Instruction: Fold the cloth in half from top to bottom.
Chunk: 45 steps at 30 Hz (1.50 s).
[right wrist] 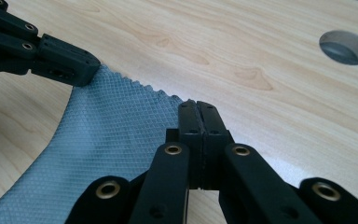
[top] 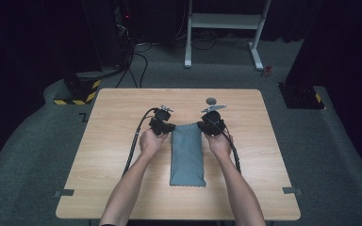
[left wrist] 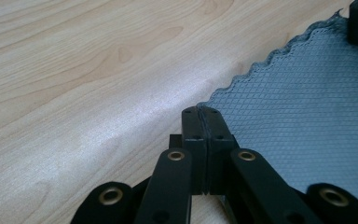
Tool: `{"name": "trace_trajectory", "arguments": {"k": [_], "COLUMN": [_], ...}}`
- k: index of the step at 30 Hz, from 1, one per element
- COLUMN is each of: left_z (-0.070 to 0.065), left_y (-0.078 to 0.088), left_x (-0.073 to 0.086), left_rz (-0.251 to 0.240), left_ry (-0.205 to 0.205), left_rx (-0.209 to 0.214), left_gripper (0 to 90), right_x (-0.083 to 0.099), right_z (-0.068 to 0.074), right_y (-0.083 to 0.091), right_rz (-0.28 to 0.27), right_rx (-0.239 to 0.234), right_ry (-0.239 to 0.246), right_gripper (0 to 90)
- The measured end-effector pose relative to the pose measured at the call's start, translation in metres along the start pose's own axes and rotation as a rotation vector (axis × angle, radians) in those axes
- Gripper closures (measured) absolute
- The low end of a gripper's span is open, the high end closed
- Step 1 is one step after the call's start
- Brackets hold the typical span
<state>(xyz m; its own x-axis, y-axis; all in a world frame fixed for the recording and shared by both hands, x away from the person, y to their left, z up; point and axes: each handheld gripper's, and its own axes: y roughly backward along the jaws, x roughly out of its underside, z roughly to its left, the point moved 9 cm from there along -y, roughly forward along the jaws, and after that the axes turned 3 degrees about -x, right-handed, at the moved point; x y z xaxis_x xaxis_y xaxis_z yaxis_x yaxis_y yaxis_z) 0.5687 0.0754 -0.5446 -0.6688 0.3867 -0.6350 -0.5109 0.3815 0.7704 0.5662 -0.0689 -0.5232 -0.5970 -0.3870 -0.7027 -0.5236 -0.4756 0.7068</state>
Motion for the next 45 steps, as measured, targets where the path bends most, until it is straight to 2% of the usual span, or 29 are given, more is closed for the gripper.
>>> {"name": "trace_trajectory", "arguments": {"k": [5, 12, 15, 17, 19, 21, 22, 31, 45], "left_z": [-0.008, -0.013, -0.017, -0.019, -0.022, -0.024, -0.025, -0.030, -0.038], "left_y": [0.007, 0.008, 0.010, 0.012, 0.015, 0.017, 0.018, 0.023, 0.032], "left_x": [0.003, 0.010, 0.017, 0.021, 0.024, 0.028, 0.030, 0.041, 0.044], "left_rz": [-0.018, -0.020, -0.032, -0.040, -0.049, -0.047, -0.048, -0.059, -0.083], "left_ry": [-0.024, -0.037, -0.043, -0.051, -0.055, -0.051, -0.062, -0.058, -0.074], "left_rx": [0.020, 0.033, 0.051, 0.056, 0.062, 0.074, 0.073, 0.108, 0.117], "left_gripper": [89.3, 89.3, 89.3, 89.3, 89.3, 89.3, 89.3, 89.3, 89.3], "right_x": [0.011, 0.022, 0.025, 0.027, 0.030, 0.036, 0.038, 0.055, 0.064], "right_z": [0.003, 0.006, 0.009, 0.012, 0.014, 0.016, 0.017, 0.020, 0.024], "right_y": [-0.001, 0.002, 0.005, 0.007, 0.008, 0.009, 0.009, 0.012, 0.018], "right_rz": [0.002, -0.001, 0.002, 0.011, 0.014, 0.021, 0.026, 0.015, -0.014], "right_rx": [-0.010, -0.035, -0.048, -0.049, -0.055, -0.064, -0.063, -0.099, -0.121], "right_ry": [0.015, 0.004, 0.020, 0.056, 0.068, 0.064, 0.065, 0.047, 0.045], "right_gripper": [90.0, 90.0, 90.0, 90.0, 90.0, 90.0, 90.0, 90.0, 90.0]}}
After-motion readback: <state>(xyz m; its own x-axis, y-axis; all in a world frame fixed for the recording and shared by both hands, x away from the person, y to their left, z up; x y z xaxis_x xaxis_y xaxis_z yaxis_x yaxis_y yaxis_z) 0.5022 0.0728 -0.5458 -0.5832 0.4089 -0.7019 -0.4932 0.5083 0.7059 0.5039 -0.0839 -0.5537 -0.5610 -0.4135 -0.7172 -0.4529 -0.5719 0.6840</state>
